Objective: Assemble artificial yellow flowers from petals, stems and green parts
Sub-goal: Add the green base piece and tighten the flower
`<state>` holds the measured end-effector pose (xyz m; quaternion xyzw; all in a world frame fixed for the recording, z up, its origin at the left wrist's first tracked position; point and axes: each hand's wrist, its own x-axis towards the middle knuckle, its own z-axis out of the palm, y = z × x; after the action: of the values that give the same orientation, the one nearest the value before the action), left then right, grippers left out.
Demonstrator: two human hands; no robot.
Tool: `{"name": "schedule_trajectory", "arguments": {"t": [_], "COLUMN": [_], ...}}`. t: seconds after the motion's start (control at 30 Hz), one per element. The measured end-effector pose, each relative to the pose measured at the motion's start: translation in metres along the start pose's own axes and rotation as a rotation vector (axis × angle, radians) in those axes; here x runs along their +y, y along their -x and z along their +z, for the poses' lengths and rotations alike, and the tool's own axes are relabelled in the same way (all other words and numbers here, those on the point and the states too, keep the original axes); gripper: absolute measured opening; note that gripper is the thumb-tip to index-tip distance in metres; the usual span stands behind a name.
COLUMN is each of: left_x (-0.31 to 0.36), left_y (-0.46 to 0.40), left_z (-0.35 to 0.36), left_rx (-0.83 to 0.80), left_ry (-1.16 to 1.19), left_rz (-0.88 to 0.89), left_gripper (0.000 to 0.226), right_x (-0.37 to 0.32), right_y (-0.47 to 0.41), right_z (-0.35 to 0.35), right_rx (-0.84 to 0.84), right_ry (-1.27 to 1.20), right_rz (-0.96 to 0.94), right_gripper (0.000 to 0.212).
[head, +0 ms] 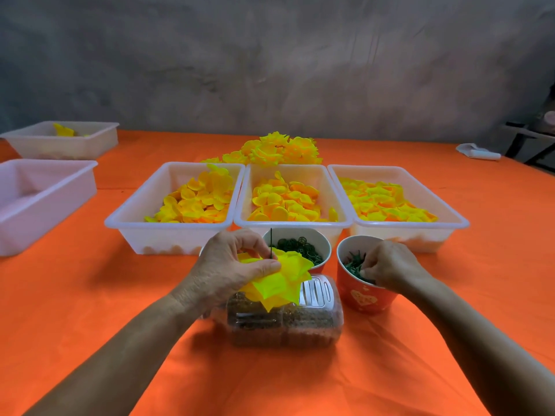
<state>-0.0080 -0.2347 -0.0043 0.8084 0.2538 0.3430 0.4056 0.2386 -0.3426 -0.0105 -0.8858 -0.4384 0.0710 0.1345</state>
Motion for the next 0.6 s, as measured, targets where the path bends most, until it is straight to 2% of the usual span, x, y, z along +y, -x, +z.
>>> {"name": "schedule_trajectory", "arguments": {"t": [0.13, 0.23, 0.37, 0.6], "left_x": [-0.001, -0.002, -0.004, -0.002], "left_y": [-0.001, -0.001, -0.002, 0.0], "left_z": [0.0, -0.001, 0.0, 0.0], "left_rx": [-0.005, -0.021, -0.016, -0.005], "left_ry": [0.002, 0.002, 0.004, -0.003], "left_rz": [-0.008, -0.01, -0.019, -0.018], "left_gripper": [0.022, 0.02, 0.014, 0.017], "right_x": [0.004, 0.008, 0.015, 0.02], "right_y": [0.002, 0.004, 0.006, 0.01], "right_z": [-0.01, -0.019, -0.027, -0.029], "right_rx": [0.063, 0.015, -0.078, -0.098], "right_ry": [-0.101, -0.41, -0.759, -1.078], "right_rz": [-0.004, 0.041, 0.114, 0.163], "right_gripper": [0.009, 0.018, 0.016, 0.01]}}
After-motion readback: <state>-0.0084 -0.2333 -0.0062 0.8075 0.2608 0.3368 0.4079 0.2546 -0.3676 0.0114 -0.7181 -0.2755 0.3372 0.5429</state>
